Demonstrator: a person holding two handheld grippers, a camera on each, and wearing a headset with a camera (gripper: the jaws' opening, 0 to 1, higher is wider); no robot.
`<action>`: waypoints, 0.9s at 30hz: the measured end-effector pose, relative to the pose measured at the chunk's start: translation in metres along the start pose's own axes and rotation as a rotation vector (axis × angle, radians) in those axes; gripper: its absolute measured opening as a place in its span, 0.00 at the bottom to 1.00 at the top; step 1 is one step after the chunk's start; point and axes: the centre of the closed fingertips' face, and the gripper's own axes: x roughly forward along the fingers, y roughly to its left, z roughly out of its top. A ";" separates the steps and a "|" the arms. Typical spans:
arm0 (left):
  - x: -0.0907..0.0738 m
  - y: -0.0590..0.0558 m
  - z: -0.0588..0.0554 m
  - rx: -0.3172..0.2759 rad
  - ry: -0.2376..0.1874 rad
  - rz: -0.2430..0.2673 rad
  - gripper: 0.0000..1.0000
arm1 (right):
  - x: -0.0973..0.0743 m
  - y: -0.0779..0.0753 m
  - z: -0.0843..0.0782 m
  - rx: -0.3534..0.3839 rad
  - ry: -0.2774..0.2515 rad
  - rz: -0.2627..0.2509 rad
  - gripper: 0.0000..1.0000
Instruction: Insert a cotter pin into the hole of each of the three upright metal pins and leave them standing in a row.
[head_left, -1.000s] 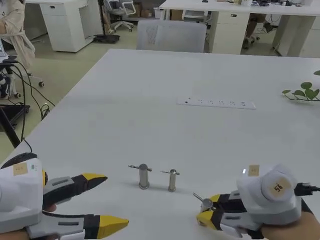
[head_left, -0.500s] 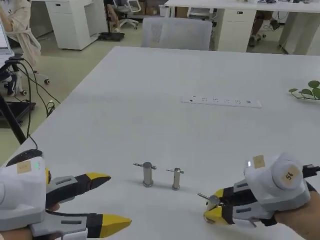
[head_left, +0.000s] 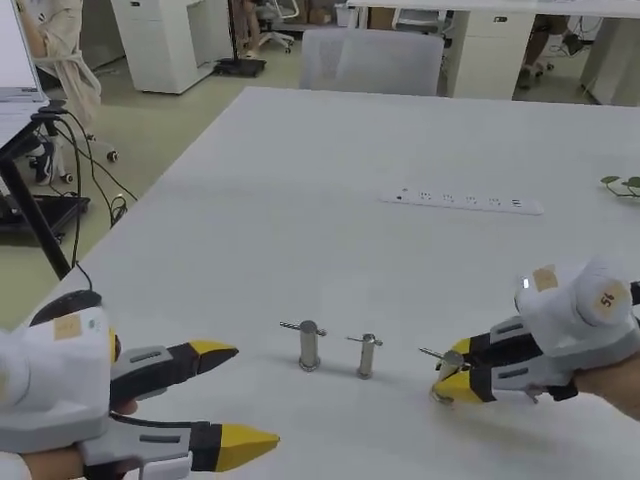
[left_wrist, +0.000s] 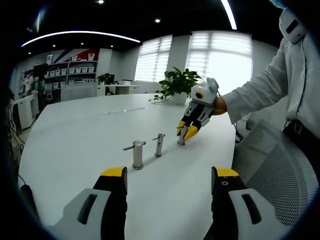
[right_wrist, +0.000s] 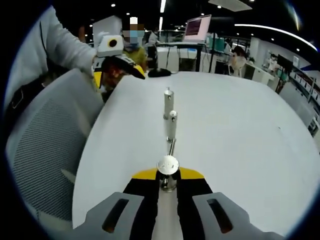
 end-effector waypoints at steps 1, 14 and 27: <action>0.000 0.000 0.000 0.002 0.002 -0.002 0.68 | 0.000 -0.002 0.000 0.002 -0.001 0.001 0.13; 0.002 -0.001 0.000 0.003 0.011 -0.006 0.67 | 0.006 0.001 0.002 -0.016 0.003 0.049 0.13; 0.001 0.001 -0.001 -0.002 0.018 -0.003 0.67 | 0.015 0.000 0.007 -0.066 -0.017 0.112 0.14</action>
